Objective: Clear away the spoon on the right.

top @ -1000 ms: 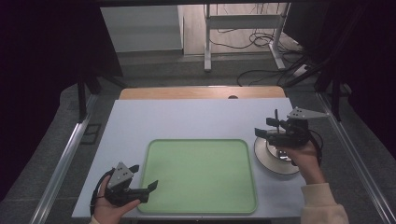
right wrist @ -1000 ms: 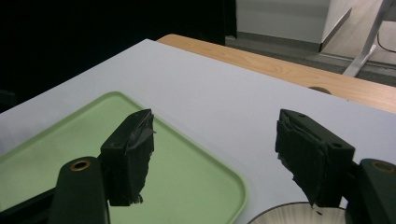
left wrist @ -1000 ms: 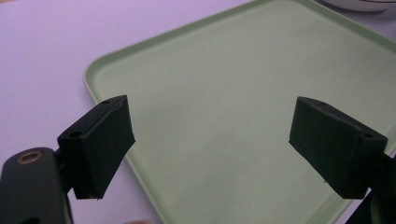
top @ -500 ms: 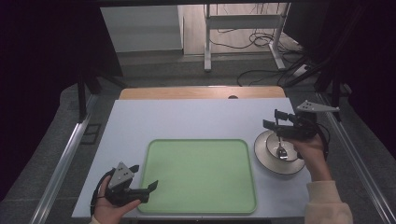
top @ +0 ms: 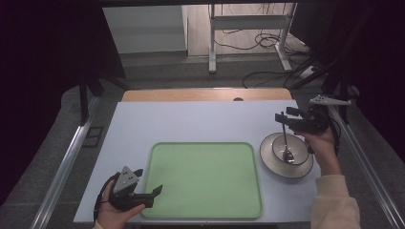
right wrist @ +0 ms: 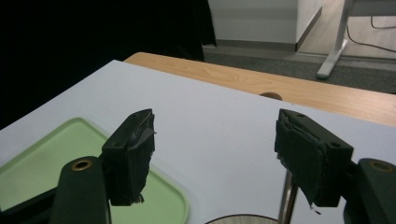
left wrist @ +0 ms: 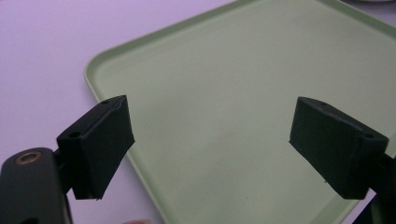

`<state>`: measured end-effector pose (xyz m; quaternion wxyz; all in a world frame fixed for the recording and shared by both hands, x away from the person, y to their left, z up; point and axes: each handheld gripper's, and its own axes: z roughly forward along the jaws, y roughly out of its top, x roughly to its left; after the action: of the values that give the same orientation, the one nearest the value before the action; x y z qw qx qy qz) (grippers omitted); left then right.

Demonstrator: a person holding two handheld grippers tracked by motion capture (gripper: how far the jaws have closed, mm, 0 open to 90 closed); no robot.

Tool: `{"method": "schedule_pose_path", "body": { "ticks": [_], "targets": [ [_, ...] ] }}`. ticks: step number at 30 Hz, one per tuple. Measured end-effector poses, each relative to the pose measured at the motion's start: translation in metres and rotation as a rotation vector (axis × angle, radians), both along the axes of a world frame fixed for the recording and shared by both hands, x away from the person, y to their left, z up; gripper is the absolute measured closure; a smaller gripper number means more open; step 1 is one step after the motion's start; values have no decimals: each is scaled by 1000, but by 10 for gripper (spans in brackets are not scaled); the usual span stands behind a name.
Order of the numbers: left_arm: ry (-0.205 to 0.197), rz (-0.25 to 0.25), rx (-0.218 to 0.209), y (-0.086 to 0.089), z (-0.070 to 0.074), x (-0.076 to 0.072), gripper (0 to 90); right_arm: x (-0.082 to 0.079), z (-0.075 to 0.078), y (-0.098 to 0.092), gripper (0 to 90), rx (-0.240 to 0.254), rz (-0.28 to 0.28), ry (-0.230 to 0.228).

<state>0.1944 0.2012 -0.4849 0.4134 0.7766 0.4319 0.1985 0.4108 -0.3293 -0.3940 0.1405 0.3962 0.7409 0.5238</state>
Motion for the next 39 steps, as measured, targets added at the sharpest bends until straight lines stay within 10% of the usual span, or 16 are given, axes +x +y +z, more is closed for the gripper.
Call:
{"method": "schedule_pose_path", "body": {
  "ticks": [22, 39],
  "targets": [
    [2, 0, 7, 0, 0, -1, 129, 25, -34, -18, 380, 15, -38, 178],
    [4, -4, 9, 0, 0, -1, 129, 35, -54, -19, 701, 12, -42, 263]
  ]
}}
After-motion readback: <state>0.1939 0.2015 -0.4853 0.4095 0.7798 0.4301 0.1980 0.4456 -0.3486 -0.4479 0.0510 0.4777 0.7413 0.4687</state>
